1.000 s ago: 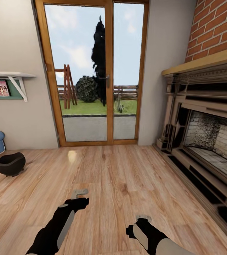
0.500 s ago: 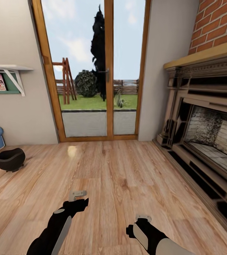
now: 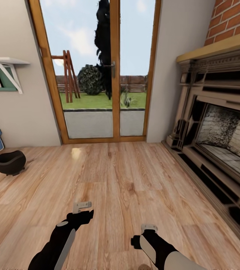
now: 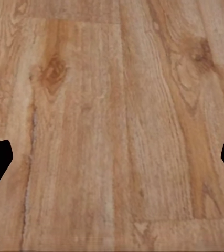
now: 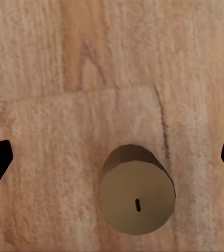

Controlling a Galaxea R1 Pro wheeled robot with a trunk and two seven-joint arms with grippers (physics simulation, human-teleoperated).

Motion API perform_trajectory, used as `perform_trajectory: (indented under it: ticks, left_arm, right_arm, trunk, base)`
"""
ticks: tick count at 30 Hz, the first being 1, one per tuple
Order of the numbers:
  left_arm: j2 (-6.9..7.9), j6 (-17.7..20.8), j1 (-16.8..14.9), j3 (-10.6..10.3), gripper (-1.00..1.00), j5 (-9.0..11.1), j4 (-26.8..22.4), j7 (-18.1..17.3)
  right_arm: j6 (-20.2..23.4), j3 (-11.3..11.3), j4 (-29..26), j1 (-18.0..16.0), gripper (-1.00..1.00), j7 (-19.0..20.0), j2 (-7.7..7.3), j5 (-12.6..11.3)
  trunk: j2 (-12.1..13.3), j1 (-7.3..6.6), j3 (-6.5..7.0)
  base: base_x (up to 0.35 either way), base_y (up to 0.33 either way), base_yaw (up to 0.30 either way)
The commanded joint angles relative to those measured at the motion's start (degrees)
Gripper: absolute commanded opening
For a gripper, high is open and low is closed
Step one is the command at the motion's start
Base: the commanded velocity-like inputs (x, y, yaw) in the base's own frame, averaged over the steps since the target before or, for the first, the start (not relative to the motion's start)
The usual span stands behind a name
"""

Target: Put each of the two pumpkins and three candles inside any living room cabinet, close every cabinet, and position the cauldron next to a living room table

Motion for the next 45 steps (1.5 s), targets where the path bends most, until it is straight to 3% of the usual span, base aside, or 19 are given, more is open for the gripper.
perform_trajectory:
  ticks: [1, 34, 45]
  left_arm:
    - [0.01, 0.23, -0.01, -0.1, 1.0, 0.61, -0.08, 0.5]
    - [-0.03, -0.1, -0.02, -0.1, 1.0, 0.59, 0.18, 0.5]
    - [0.01, -0.2, -0.02, -0.17, 1.0, 0.54, 0.11, 0.5]
  right_arm:
    - [0.23, 0.33, -0.09, -0.03, 1.0, -0.29, 0.0, -0.33]
    - [0.4, 0.08, 1.25, -0.03, 1.0, 0.08, -0.17, -0.52]
    - [0.25, -0.18, 1.65, -0.02, 1.0, 0.02, -1.7, -0.6]
  trunk:
    - [-0.04, 0.01, -0.29]
    - [-0.48, 0.86, -7.6]
    - [-0.63, 1.14, -10.03]
  base:
    - [0.0, 0.0, 0.0]
    - [0.0, 0.0, 0.0]
    - [0.0, 0.0, 0.0]
